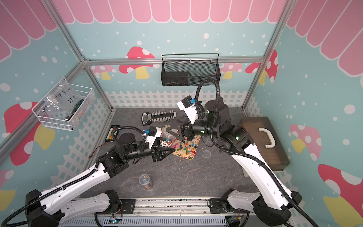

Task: Pour the candies out of the jar
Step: Unscrew the lid from the jar.

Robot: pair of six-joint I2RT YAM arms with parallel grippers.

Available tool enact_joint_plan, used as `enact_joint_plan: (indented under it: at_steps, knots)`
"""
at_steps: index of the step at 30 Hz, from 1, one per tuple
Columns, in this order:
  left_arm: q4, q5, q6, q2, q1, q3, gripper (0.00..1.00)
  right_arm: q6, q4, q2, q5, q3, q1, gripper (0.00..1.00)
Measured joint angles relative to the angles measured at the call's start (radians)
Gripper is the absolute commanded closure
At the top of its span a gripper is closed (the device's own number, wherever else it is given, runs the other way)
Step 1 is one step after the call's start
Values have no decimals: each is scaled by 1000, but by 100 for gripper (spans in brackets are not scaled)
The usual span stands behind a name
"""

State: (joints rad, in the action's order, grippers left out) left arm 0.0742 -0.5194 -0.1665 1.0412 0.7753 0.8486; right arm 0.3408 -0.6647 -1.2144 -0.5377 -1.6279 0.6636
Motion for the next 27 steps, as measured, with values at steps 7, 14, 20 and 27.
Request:
enact_joint_plan:
  at_steps: [7,14,20,27]
  knots:
    - [-11,4,6,0,0,-1,52,61,-8,-1,22,24,37,24]
    - [-11,4,6,0,0,-6,52,84,-8,-29,22,24,58,31]
    - [-33,4,7,0,0,-7,52,81,-8,-53,32,24,58,39]
    - [-36,5,10,0,0,-9,52,81,-8,-56,33,24,58,40]
